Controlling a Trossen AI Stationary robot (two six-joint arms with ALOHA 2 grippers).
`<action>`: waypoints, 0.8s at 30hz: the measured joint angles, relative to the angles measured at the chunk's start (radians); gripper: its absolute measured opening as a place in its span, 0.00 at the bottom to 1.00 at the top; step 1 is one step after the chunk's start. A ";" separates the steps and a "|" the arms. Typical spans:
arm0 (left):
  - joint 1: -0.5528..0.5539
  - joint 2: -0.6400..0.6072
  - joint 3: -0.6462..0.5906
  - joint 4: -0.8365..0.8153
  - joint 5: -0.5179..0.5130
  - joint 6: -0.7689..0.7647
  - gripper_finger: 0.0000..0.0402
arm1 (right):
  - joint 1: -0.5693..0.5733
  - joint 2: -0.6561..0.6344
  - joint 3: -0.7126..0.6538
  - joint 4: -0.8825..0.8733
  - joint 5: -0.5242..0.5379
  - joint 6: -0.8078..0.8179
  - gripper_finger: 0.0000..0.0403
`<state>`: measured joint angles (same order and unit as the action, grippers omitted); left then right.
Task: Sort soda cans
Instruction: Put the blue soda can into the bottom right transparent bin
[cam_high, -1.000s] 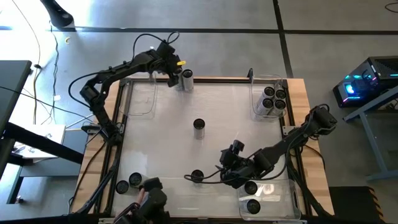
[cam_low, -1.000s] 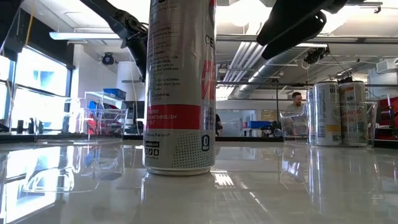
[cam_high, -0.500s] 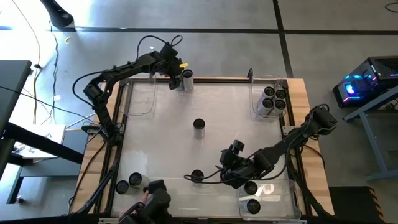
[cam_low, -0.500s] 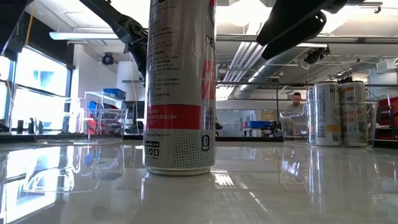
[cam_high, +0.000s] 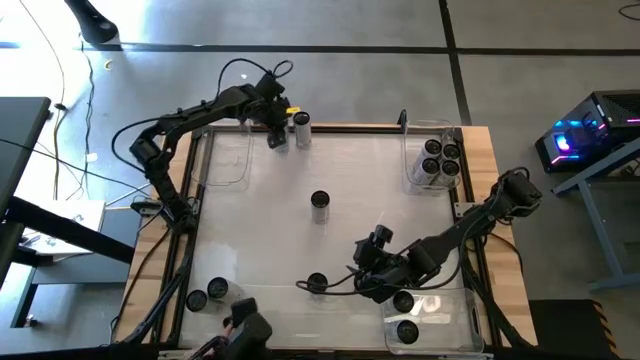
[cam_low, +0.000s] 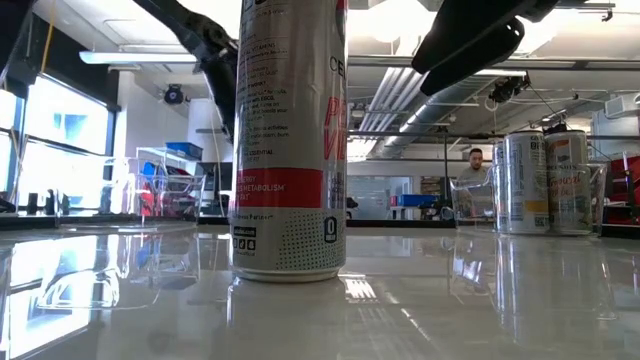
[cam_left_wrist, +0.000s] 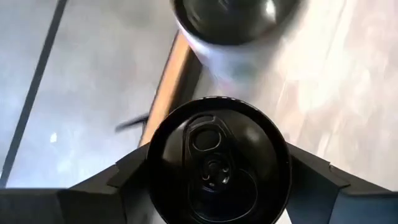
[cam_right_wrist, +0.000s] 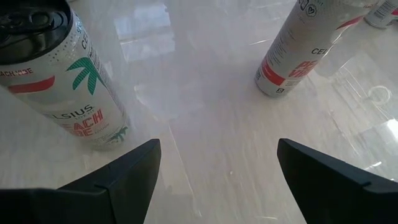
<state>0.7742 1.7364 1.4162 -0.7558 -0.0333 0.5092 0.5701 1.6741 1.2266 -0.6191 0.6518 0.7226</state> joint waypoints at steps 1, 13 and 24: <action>-0.012 -0.024 0.000 -0.025 -0.022 -0.011 0.64 | 0.000 0.000 0.000 0.000 0.001 -0.001 0.79; -0.261 -0.474 0.002 -0.337 -0.251 -0.483 0.64 | 0.000 0.000 0.000 0.002 0.038 -0.024 0.79; -0.355 -0.707 0.002 -0.715 -0.514 -0.882 0.64 | 0.044 0.000 0.000 0.003 0.108 -0.075 0.79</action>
<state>0.4191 1.0292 1.4181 -1.4704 -0.5476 -0.3730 0.6138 1.6745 1.2266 -0.6162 0.7597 0.6474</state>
